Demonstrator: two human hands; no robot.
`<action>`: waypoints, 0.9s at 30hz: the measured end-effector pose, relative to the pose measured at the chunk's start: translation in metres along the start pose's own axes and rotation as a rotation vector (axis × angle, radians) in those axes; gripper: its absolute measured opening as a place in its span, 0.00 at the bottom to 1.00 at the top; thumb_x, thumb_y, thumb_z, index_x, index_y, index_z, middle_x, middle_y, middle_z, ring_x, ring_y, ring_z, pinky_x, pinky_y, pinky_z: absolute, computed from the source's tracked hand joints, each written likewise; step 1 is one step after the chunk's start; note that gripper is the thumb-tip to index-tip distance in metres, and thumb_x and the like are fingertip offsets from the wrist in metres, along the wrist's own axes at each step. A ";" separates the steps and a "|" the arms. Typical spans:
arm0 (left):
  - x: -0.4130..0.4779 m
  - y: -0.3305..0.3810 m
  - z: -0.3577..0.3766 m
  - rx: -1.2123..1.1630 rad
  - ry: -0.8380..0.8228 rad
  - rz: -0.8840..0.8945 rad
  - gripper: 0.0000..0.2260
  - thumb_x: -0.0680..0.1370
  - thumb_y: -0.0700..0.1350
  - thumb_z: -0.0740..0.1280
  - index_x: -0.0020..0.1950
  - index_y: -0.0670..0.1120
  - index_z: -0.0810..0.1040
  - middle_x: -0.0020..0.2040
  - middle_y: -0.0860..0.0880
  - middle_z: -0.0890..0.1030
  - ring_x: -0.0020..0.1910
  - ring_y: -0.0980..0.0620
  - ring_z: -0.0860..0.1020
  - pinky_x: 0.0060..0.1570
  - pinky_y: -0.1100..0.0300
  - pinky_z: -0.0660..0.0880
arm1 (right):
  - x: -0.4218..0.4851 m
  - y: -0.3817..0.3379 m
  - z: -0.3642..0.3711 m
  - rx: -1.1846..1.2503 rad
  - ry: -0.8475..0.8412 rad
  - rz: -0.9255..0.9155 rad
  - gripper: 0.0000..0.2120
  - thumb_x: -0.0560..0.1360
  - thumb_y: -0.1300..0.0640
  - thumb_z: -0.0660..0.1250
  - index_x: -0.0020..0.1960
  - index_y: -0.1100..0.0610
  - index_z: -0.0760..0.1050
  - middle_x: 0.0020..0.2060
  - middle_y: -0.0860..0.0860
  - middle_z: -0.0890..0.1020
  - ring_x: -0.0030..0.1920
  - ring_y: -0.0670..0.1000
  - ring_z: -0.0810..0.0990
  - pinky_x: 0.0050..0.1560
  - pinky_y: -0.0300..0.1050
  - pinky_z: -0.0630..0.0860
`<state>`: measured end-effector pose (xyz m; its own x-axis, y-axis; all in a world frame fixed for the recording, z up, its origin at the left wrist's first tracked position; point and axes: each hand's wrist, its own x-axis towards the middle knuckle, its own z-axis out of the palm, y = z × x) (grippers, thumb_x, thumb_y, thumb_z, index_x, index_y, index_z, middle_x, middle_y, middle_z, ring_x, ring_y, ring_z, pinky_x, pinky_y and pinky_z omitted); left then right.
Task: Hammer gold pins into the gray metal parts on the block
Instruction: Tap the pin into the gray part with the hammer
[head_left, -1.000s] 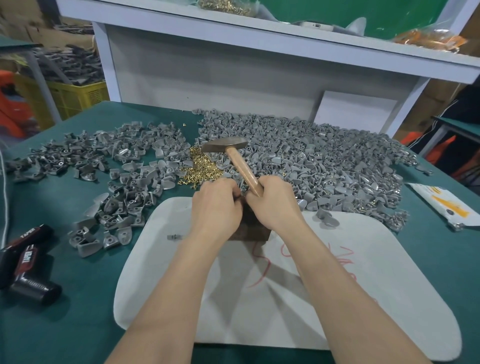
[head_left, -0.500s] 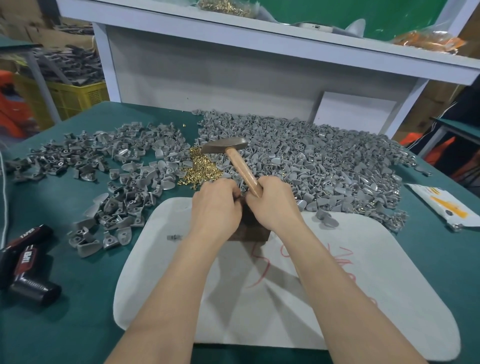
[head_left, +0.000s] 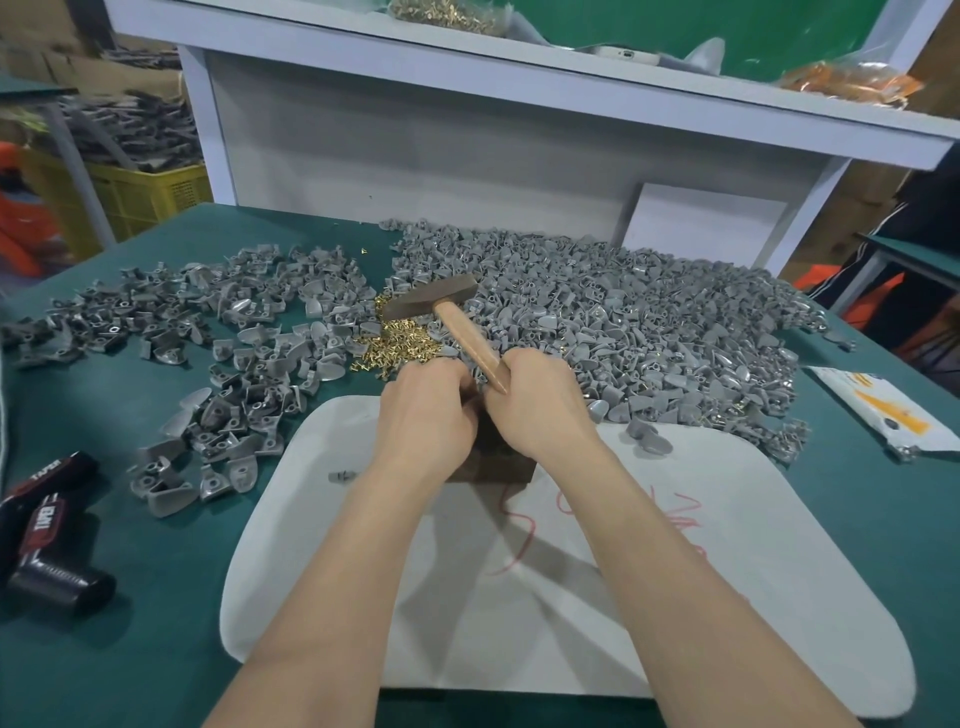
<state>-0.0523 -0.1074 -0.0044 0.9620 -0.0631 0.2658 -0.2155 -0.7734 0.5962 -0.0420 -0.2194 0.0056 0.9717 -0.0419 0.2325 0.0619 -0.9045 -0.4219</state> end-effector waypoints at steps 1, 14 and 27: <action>0.000 0.000 0.000 0.002 0.000 0.000 0.05 0.75 0.43 0.66 0.44 0.43 0.80 0.44 0.44 0.81 0.48 0.39 0.75 0.48 0.47 0.74 | 0.000 0.000 0.000 0.003 -0.002 0.000 0.07 0.74 0.56 0.63 0.40 0.56 0.68 0.33 0.53 0.70 0.36 0.57 0.70 0.36 0.43 0.65; 0.001 -0.002 0.005 -0.007 0.019 -0.024 0.04 0.77 0.43 0.66 0.46 0.47 0.80 0.51 0.49 0.80 0.53 0.45 0.75 0.54 0.50 0.73 | -0.030 0.026 -0.041 0.530 0.005 -0.002 0.05 0.80 0.55 0.58 0.46 0.55 0.69 0.31 0.51 0.76 0.22 0.47 0.73 0.23 0.42 0.70; 0.001 -0.006 0.008 0.003 0.053 0.023 0.05 0.76 0.42 0.66 0.45 0.46 0.82 0.50 0.48 0.79 0.52 0.45 0.76 0.50 0.53 0.73 | -0.078 0.027 -0.046 0.407 -0.033 -0.236 0.27 0.81 0.58 0.56 0.60 0.24 0.52 0.34 0.22 0.71 0.35 0.27 0.71 0.44 0.24 0.66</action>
<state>-0.0484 -0.1077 -0.0131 0.9465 -0.0473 0.3192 -0.2367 -0.7741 0.5871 -0.1264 -0.2599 0.0164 0.9265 0.1642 0.3386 0.3602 -0.6475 -0.6716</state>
